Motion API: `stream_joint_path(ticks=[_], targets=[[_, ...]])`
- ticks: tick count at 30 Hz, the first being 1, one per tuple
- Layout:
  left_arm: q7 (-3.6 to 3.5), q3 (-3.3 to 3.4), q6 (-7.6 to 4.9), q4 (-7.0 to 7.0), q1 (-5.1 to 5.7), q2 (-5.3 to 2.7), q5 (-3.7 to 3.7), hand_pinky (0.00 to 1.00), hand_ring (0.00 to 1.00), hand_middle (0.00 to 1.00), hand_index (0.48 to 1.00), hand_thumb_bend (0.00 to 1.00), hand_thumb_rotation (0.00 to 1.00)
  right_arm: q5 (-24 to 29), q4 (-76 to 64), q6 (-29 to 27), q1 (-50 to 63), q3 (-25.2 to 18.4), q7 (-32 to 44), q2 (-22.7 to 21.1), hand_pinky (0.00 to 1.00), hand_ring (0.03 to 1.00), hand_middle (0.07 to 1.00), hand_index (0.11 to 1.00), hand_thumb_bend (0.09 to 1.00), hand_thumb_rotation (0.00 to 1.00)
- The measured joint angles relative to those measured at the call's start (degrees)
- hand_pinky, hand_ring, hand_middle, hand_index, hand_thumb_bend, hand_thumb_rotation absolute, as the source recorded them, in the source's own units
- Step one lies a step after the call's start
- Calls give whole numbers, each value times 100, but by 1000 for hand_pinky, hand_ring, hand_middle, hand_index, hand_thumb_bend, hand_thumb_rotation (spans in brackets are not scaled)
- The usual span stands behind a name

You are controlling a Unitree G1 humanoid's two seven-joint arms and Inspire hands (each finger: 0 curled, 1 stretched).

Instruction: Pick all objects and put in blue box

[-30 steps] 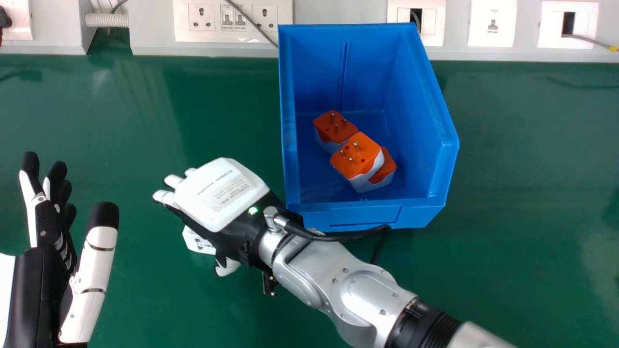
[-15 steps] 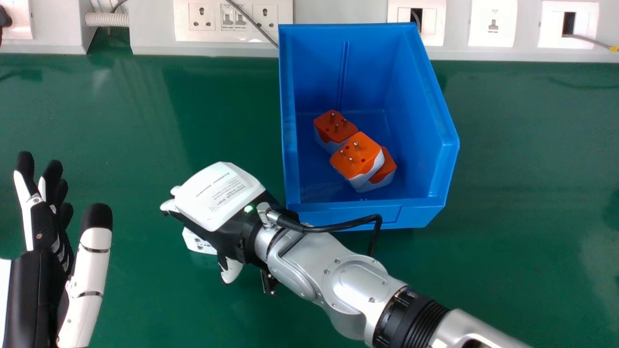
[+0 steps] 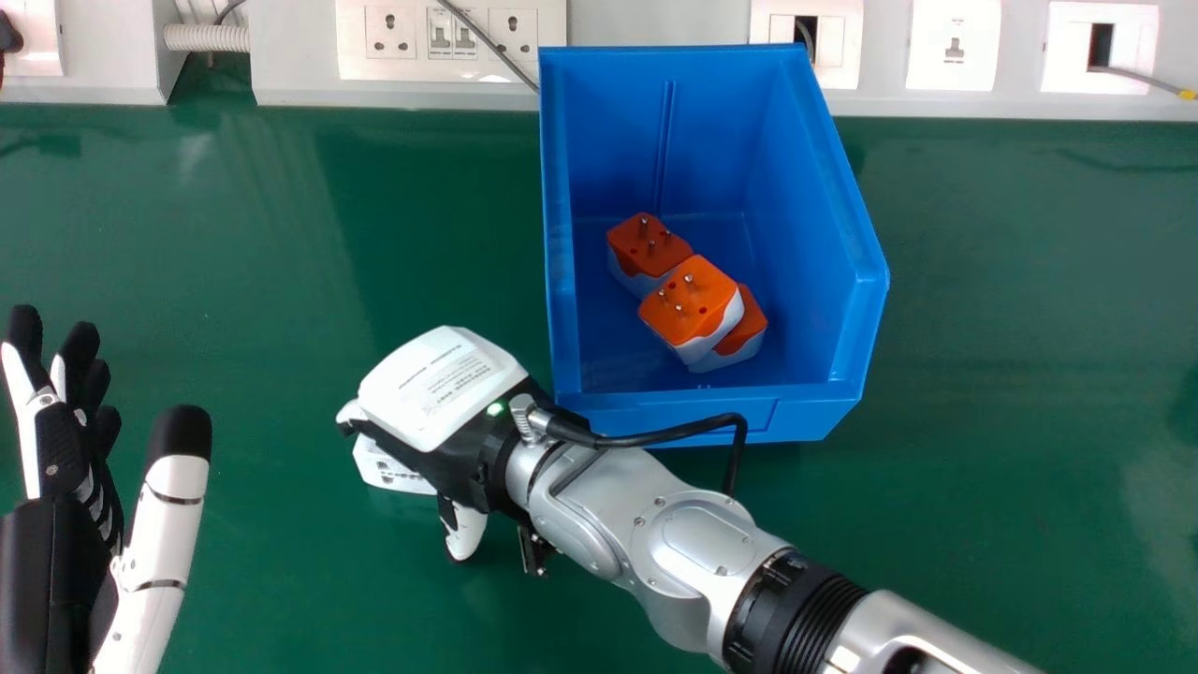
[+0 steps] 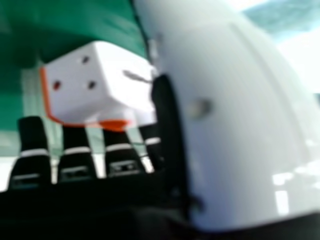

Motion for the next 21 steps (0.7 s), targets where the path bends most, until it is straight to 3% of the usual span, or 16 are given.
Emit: stream_joint_path(ticks=[3,4,8,10,14,21], targets=[[-20,-26,18,-58,30,-35,-17,1000,1000,1000,1000,550,780,490,143,20,4,-322,-20,18,418,526,625,499,507,105],[-9,-22,24,-71,54,-53,-18,1000,1000,1000,1000,550,790,560,195,13,4,-372,-31,18,398,499,610,492,506,67],[-3,-32,77,-134,97,-109,10,1000,1000,1000,1000,569,787,636,280,-126,8,-370,-70,16,328,475,590,514,481,7],[-3,-41,78,-213,115,-146,28,1000,1000,1000,1000,554,775,600,278,-131,11,-329,-106,14,289,430,528,548,484,1],[-2,-52,75,-233,164,-203,27,1000,1000,1000,1000,499,780,450,258,-417,18,-108,-342,-56,278,411,500,570,486,0],[-11,-76,70,-287,272,-226,30,1000,1000,1000,1000,541,791,468,157,-500,34,-77,-289,-115,269,401,487,580,483,0]])
